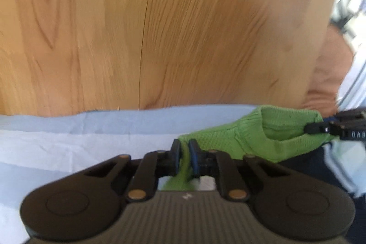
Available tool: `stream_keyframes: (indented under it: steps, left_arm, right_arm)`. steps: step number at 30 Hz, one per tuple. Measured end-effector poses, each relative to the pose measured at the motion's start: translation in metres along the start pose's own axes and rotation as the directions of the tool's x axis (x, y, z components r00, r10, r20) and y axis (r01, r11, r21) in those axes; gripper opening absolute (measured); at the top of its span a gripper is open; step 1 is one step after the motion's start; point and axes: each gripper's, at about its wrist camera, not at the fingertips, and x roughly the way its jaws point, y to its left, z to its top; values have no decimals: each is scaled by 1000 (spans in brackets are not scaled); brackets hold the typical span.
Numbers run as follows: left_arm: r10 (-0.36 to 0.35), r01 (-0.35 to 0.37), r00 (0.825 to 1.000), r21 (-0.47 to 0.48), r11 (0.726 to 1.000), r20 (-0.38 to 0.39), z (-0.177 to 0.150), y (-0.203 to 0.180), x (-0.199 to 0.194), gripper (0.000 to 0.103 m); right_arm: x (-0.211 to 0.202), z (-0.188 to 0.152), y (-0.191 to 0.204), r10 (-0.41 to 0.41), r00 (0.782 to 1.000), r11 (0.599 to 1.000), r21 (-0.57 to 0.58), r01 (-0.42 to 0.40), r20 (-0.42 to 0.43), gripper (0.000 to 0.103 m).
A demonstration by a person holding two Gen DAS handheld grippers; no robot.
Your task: Fold small clothes
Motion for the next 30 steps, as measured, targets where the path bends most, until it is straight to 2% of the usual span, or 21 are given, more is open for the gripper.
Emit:
stream_keyframes:
  steps: [5, 10, 13, 16, 19, 23, 25, 27, 28, 30]
  left_arm:
    - [-45, 42, 995, 41, 998, 84, -30, -15, -85, 9]
    - [-91, 87, 989, 42, 995, 116, -95, -20, -154, 9]
    - [-108, 105, 989, 33, 994, 103, -135, -19, -172, 9]
    - [-96, 94, 993, 30, 995, 72, -173, -18, -174, 9]
    - [-64, 64, 998, -5, 998, 7, -200, -15, -165, 10]
    - [-66, 67, 998, -34, 997, 24, -208, -12, -172, 10]
    - [-61, 63, 997, -64, 996, 39, -206, -8, -179, 15]
    - [-86, 92, 995, -96, 991, 58, -206, 2, -187, 35]
    - [-101, 110, 992, -116, 987, 81, -204, 8, -195, 38]
    - [-112, 130, 986, -151, 980, 122, -201, 20, -204, 39]
  right_arm:
    - [-92, -45, 44, 17, 997, 997, -76, -11, 77, 15]
    - [-156, -115, 94, 25, 992, 989, -150, -5, 127, 15]
    - [-176, -157, 118, 11, 988, 986, -164, 15, 153, 15]
    - [-174, -189, 133, -18, 984, 980, -193, 53, 178, 15]
    - [-160, -213, 136, -48, 987, 984, -162, 73, 155, 17]
    - [-143, -219, 136, -75, 983, 987, -130, 98, 166, 17]
    - [-144, -219, 134, -54, 985, 990, -121, 74, 161, 22]
    - [-154, -221, 130, -2, 988, 994, -109, 19, 156, 31]
    - [-161, -221, 128, 36, 988, 994, -106, -21, 148, 34]
    - [-182, -222, 126, 79, 983, 992, -111, -61, 168, 33]
